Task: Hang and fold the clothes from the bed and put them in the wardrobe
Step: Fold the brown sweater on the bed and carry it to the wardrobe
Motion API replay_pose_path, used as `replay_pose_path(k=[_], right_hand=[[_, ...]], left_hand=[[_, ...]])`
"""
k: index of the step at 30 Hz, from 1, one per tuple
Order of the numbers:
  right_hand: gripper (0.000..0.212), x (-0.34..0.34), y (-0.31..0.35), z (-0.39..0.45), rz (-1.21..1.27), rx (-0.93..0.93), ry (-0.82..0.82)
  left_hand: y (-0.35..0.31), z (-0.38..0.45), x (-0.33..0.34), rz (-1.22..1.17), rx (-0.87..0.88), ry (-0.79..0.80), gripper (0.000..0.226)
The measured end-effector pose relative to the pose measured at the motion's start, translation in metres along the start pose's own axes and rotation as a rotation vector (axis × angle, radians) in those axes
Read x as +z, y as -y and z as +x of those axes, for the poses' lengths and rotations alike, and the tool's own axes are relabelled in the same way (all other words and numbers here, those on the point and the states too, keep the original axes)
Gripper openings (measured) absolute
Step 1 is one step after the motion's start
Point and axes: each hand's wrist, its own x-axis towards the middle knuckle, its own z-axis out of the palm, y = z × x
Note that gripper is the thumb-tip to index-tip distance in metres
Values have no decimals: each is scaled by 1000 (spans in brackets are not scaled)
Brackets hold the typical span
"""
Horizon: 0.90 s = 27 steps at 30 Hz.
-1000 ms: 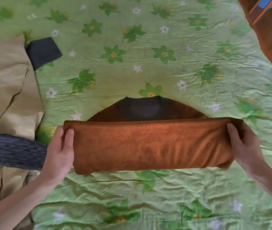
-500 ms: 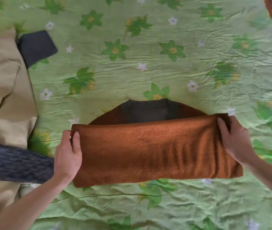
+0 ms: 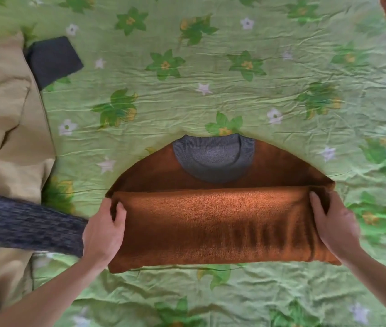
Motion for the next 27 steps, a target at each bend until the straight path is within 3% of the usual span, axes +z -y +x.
replay_pose_path(k=[2,3,5,9,12,15,18,21,24,27], right_hand=[[40,0,4,3,-40,-23,-45],[40,0,7,6,-60,-89,-58],[48,-2,17,18,-111,-276,-39],[54,6,60,49,-121,-524,124],[69,20,97,74,-139,-589,259],[74,36,124,95,-136,-528,336],[50,38,132,101,-112,-522,348],[23,27,117,92,66,-699,272],[23,8,88,77,82,-859,146],[23,-3,52,60,-73,-1069,38]], left_hand=[[-5,3,-2,57,-43,-24,16],[-8,6,-4,110,-15,-54,27],[-15,18,-7,193,126,-77,51],[-45,58,-3,216,361,26,50],[-71,87,8,224,378,168,60],[-86,110,15,187,368,253,66],[-90,120,14,99,384,297,36],[-84,109,5,154,603,210,24],[-68,88,-6,236,861,80,24],[-49,70,-13,305,1018,52,31]])
